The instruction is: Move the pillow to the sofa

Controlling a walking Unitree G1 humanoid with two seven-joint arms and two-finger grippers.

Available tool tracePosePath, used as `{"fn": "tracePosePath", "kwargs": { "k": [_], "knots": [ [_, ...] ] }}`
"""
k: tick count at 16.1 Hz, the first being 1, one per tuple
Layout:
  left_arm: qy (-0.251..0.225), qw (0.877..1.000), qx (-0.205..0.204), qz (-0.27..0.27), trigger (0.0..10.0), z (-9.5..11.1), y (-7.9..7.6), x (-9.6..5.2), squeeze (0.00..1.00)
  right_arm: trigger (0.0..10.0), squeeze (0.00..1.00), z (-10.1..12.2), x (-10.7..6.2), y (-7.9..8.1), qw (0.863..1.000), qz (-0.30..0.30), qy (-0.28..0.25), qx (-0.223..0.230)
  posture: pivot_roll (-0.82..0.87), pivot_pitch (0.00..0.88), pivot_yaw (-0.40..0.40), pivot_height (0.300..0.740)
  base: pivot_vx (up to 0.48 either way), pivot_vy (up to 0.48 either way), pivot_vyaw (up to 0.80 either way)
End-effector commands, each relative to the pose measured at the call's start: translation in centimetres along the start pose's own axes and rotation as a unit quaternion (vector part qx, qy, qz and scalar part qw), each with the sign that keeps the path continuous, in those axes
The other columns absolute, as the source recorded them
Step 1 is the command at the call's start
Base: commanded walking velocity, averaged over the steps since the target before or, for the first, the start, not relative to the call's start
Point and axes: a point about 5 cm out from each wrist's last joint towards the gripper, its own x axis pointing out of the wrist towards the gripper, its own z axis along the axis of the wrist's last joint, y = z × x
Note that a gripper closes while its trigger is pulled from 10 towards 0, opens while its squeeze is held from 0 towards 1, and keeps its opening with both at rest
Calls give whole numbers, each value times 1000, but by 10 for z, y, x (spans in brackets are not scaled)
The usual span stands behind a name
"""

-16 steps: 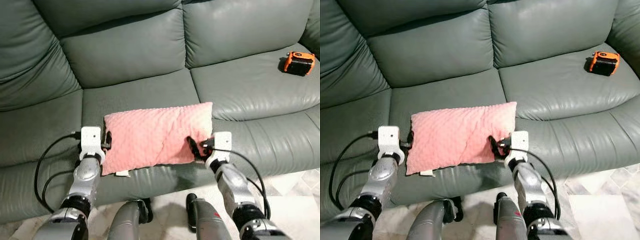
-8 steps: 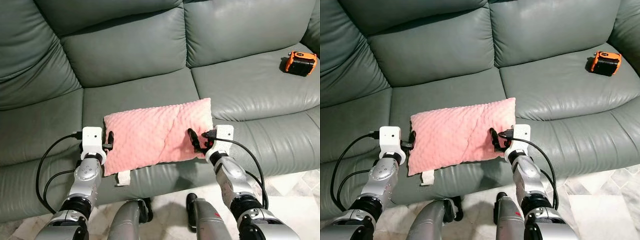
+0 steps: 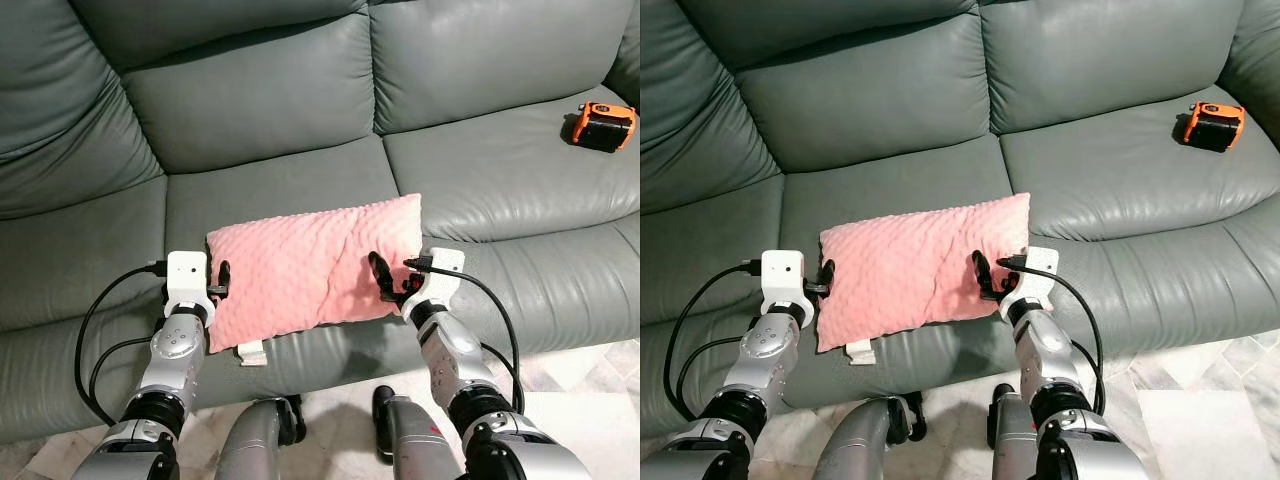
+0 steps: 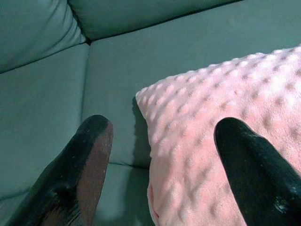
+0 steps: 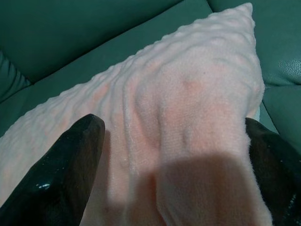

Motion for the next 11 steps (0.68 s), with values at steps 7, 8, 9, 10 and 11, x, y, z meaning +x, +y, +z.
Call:
{"fn": "tracePosePath", "kwargs": {
  "k": [7, 8, 9, 10, 11],
  "knots": [
    [37, 999, -5, 6, 10000, -19, 5, -9, 0, 10000, 1000, -15, -1, 16, 998, 26, 23, 52, -22, 424, 136, 740, 0, 0, 0],
    [37, 999, -5, 5, 10000, -20, 4, -9, 0, 10000, 1000, -14, 1, 19, 998, 31, 22, 59, -22, 427, 137, 740, 0, 0, 0],
    [38, 999, -5, 4, 10000, -20, 4, -9, 0, 10000, 1000, -14, 3, 23, 997, 36, 19, 71, -22, 427, 136, 740, 0, 0, 0],
    [39, 999, -4, 3, 10000, -20, 3, -9, 0, 10000, 1000, -13, 5, 29, 996, 42, 18, 81, -23, 428, 136, 740, 0, 0, 0],
    [40, 999, -5, 2, 10000, -21, 2, -10, 0, 10000, 1000, -13, 6, 35, 995, 51, 18, 83, -23, 428, 136, 740, 0, 0, 0]
  ]
}}
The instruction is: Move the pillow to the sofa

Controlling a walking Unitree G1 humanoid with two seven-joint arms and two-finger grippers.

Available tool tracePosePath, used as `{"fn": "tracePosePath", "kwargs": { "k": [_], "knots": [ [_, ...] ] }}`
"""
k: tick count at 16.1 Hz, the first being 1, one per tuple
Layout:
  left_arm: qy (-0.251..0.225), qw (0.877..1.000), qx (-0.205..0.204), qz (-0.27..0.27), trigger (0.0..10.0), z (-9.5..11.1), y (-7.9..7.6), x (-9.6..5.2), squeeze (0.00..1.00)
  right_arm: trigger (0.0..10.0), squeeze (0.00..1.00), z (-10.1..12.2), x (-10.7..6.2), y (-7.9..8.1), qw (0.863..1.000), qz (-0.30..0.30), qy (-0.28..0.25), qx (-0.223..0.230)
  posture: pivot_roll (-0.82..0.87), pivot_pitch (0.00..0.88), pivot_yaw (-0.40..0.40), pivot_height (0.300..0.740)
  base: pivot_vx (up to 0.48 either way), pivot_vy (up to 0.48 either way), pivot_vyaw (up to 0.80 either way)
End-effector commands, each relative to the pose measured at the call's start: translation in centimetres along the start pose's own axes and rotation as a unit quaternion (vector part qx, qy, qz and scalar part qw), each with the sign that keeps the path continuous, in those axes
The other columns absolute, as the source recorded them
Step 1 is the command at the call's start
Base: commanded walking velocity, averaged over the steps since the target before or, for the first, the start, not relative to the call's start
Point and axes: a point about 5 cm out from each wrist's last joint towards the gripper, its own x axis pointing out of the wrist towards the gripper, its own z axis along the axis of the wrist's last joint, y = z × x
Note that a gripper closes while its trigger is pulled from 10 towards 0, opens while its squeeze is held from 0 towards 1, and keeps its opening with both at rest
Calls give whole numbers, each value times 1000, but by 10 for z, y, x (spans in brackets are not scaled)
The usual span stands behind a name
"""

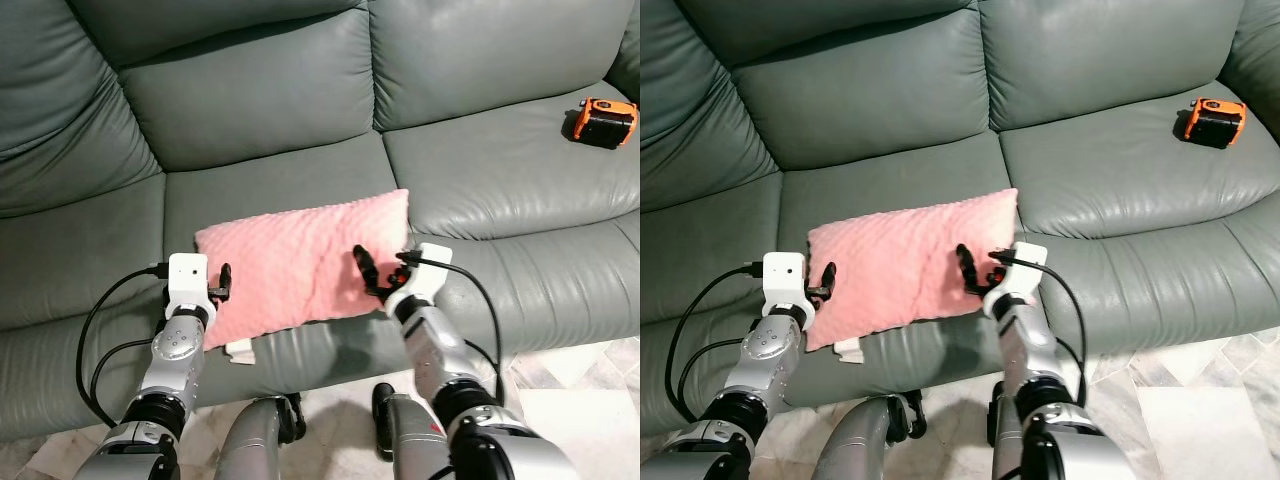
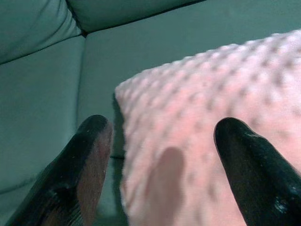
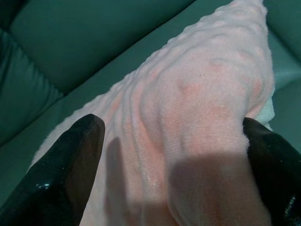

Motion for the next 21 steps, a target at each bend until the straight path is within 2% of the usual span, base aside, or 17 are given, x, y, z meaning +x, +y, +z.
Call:
{"fn": "tracePosePath", "kwargs": {
  "k": [1, 3, 5, 6, 7, 9, 13, 14, 16, 17, 18, 19, 20, 21],
  "knots": [
    [33, 999, -3, 3, 10000, -18, 3, -8, 0, 10000, 945, -15, -2, 10, 1000, 14, 27, 9, -23, 429, 135, 740, 0, 0, 0],
    [34, 999, -4, 2, 10000, -18, 3, -8, 0, 10000, 941, -17, -2, 12, 999, 16, 29, 16, -22, 430, 134, 740, 0, 0, 0],
    [35, 999, -4, 1, 10000, -19, 2, -8, 0, 10000, 922, -21, -5, 12, 999, 20, 34, 4, -23, 430, 133, 740, 0, 0, 0],
    [36, 999, -4, 1, 10000, -19, 2, -8, 0, 10000, 569, -21, -7, 9, 999, 15, 36, -12, -23, 430, 133, 740, 0, 0, 0],
    [37, 999, -4, 0, 10000, -19, 2, -8, 0, 10000, 0, -22, -11, 4, 999, 8, 39, -34, -24, 429, 131, 740, 0, 0, 0],
    [39, 999, -4, -3, 10000, -20, 3, -9, 0, 10000, 0, -24, -27, -20, 991, -37, 47, -120, -35, 424, 130, 740, 0, 0, 0],
    [49, 999, -4, -12, 10000, -24, 1, -10, 0, 10000, 0, -33, -56, -47, 980, -93, 60, -163, -56, 382, 124, 740, 0, 0, 0],
    [52, 999, -5, -16, 10000, -25, -1, -10, 0, 10000, 0, -38, -61, -50, 977, -105, 70, -171, -58, 363, 124, 740, 0, 0, 0],
    [63, 997, 4, -37, 10000, -31, -8, -12, 0, 10000, 0, -49, -64, -47, 975, -105, 89, -176, -63, 318, 122, 740, 0, 0, 0],
    [97, 994, 9, -54, 10000, -45, -10, -18, 0, 10000, 0, -62, -64, -42, 970, -87, 128, -187, -71, 270, 119, 740, 0, 0, 0],
    [115, 991, 17, -59, 10000, -53, -9, -22, 0, 10000, 0, -72, -67, -41, 963, -72, 165, -200, -70, 263, 118, 740, 0, 0, 0],
    [127, 990, 29, -61, 10000, -59, -6, -25, 0, 10000, 0, -79, -69, -38, 957, -47, 190, -214, -67, 232, 114, 740, 0, 0, 0],
    [147, 986, 48, -64, 10000, -68, -1, -31, 0, 10000, 0, -88, -73, -37, 944, -15, 224, -242, -71, 201, 109, 740, 0, 0, 0],
    [190, 977, 74, -54, 10000, -87, 19, -45, 0, 10000, 0, -95, -84, -47, 935, -23, 261, -240, -76, 158, 101, 740, 0, 0, 0]
  ]
}}
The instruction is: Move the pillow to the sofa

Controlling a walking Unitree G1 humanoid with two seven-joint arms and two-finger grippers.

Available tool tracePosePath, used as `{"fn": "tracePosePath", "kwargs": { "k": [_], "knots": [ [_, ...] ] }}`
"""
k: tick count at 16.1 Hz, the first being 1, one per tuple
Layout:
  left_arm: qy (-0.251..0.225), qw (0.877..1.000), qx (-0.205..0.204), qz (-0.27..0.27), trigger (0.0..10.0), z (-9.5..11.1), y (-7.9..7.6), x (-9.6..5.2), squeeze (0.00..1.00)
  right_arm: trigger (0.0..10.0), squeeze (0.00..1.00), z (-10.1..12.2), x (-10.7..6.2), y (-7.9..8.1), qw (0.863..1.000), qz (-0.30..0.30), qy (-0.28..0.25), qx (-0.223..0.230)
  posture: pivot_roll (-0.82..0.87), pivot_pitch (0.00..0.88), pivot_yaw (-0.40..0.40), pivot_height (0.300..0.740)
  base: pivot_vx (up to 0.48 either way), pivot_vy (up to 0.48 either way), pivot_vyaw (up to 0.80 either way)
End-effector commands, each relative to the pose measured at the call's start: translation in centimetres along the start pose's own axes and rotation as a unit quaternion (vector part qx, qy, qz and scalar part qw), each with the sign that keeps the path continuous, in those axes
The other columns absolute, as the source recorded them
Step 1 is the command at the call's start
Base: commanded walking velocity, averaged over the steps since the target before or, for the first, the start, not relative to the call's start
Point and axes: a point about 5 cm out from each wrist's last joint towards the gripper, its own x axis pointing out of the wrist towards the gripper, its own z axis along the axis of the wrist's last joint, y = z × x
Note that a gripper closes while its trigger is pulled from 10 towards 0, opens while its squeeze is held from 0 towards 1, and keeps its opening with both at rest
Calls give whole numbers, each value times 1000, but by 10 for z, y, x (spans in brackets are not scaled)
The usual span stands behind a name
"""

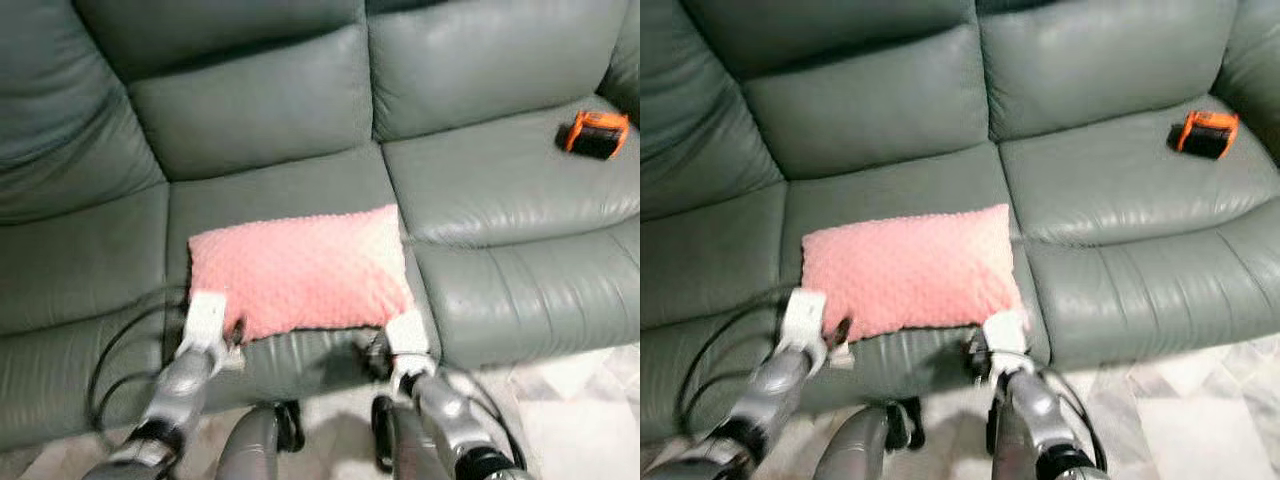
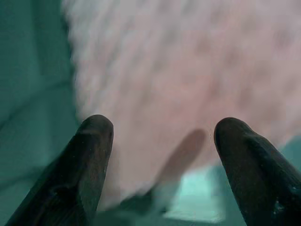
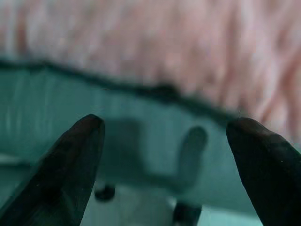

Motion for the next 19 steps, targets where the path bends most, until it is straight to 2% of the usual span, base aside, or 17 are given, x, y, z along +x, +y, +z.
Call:
{"fn": "tracePosePath", "kwargs": {
  "k": [1, 3, 5, 7, 8, 10, 12, 16, 18, 19],
  "knots": [
    [69, 997, 17, 28, 10000, -37, 23, -16, 0, 10000, 0, -29, -11, -3, 998, 0, 61, 0, -80, 137, 96, 740, 0, 0, 0],
    [97, 994, 19, 50, 10000, -52, 36, -25, 0, 10000, 0, -45, -19, -9, 995, -12, 96, 11, -87, 88, 81, 740, 0, 0, 0],
    [107, 992, 17, 63, 10000, -61, 42, -31, 0, 10000, 0, -61, -27, -10, 991, -18, 129, 24, -93, 49, 69, 740, 0, 0, 0],
    [128, 990, 16, 55, 10000, -69, 37, -34, 0, 10000, 0, -67, -31, -12, 988, -25, 147, 30, -97, 8, 58, 740, 0, 0, 0],
    [167, 985, 19, 44, 10000, -83, 33, -40, 0, 10000, 0, -74, -35, -17, 984, -39, 170, 32, -108, 0, 55, 740, 0, 0, 0],
    [214, 976, 3, 39, 10000, -102, 31, -51, 0, 10000, 0, -86, -43, -24, 976, -59, 205, 35, -103, 0, 51, 740, 0, 0, 0],
    [227, 973, -14, 38, 10000, -107, 29, -54, 0, 10000, 0, -90, -47, -26, 973, -62, 220, 21, -100, 0, 47, 740, 0, 0, 0],
    [231, 970, -42, 58, 10000, -108, 30, -54, 0, 10000, 0, -85, -45, -34, 969, -113, 212, 49, -109, 0, 10, 740, 0, 0, 0],
    [234, 969, -52, 61, 10000, -108, 25, -53, 0, 10000, 0, -80, -42, -36, 970, -117, 206, 48, -111, 0, 1, 740, 0, 0, 0],
    [233, 969, -62, 57, 10000, -107, 17, -51, 0, 10000, 0, -82, -45, -42, 968, -127, 216, 34, -112, 0, -10, 740, 0, 0, 0]
  ]
}}
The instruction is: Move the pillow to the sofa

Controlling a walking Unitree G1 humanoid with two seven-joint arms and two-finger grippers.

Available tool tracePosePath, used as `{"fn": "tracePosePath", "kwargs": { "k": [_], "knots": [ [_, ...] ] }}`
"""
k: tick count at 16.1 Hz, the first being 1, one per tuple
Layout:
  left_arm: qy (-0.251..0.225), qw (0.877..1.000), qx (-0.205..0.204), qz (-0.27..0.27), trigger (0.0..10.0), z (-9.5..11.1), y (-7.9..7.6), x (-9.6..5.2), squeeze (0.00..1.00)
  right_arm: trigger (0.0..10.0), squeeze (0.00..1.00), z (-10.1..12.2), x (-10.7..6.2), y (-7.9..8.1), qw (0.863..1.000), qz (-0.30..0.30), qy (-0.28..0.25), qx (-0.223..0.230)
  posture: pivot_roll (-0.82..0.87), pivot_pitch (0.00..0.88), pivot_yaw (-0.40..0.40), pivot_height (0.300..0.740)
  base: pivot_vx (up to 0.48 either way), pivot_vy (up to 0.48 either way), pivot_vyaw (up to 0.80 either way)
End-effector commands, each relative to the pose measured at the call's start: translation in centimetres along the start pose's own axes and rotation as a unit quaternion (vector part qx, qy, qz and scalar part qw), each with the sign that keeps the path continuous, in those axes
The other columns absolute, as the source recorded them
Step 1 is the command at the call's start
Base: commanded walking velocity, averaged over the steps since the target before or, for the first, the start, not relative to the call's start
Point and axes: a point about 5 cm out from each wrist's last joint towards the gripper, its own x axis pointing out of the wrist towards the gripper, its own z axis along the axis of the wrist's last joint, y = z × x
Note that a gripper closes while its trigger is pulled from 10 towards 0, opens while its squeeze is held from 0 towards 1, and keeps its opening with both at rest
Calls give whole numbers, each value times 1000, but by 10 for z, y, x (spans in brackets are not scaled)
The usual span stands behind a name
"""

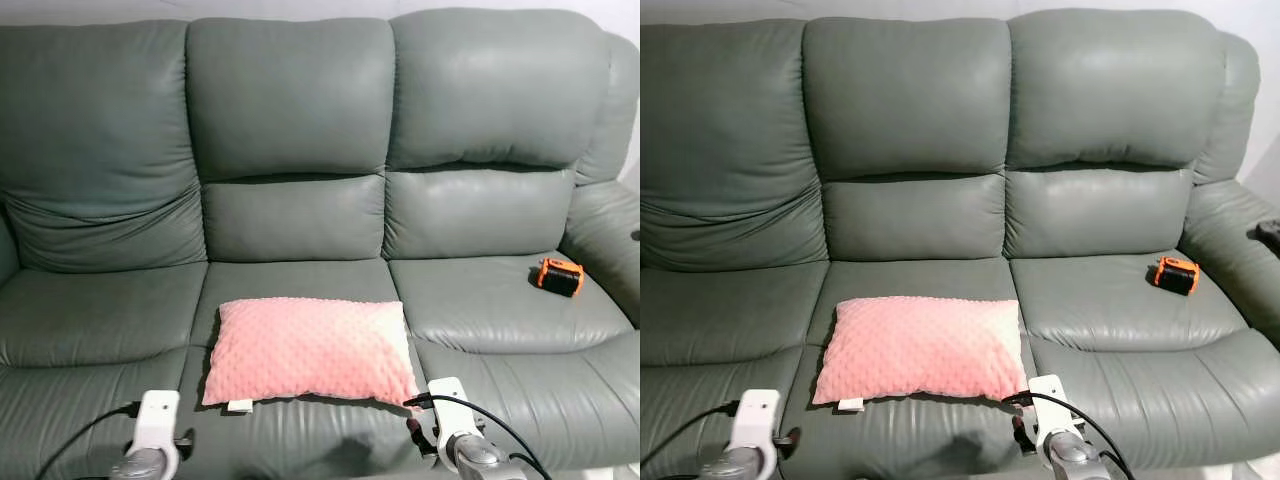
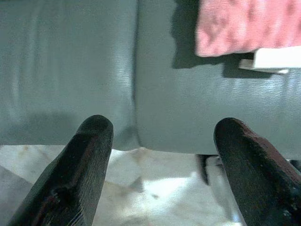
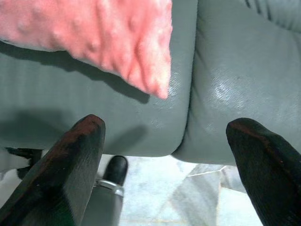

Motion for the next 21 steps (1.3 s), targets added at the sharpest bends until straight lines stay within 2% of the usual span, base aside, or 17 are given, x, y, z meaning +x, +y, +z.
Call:
{"fn": "tracePosePath", "kwargs": {
  "k": [1, 2, 4, 6, 7, 14, 17, 21],
  "knots": [
    [4, 1000, -5, 2, 10000, 1, -3, 1, 0, 10000, 0, -2, -1, -5, 1000, -3, 11, 7, -109, 0, -13, 740, 0, 0, 0],
    [8, 1000, -9, -2, 10000, -1, -6, 1, 0, 10000, 0, -2, 0, -2, 1000, 14, 8, 23, -107, 0, -16, 740, 0, 0, 0],
    [15, 1000, -21, 0, 10000, -3, -10, 1, 0, 10000, 0, -1, 0, 5, 999, 35, 5, 8, -103, 0, -20, 740, 0, 0, 0],
    [16, 1000, -15, -12, 10000, 2, -22, 2, 0, 10000, 0, -5, 0, 8, 998, 28, 11, 53, -96, 0, -20, 740, 0, 0, 0],
    [16, 1000, -11, -17, 10000, 4, -29, 2, 0, 10000, 0, -6, 0, 9, 998, 29, 13, 58, -95, 0, -18, 740, 0, 0, 0],
    [15, 999, -9, -46, 10000, 10, -76, 1, 0, 10000, 0, -12, -1, 13, 998, 39, 24, 49, -98, 13, -19, 740, -75, 0, 0],
    [15, 999, -7, -48, 10000, 12, -82, 0, 0, 10000, 0, -11, -1, 13, 998, 42, 24, 40, -93, 9, -20, 740, -281, 0, 0],
    [15, 999, 6, -43, 10000, 12, -75, 1, 0, 10000, 0, -11, -1, 14, 998, 43, 24, 37, -93, 3, -16, 740, -304, 0, 0]
  ]
}}
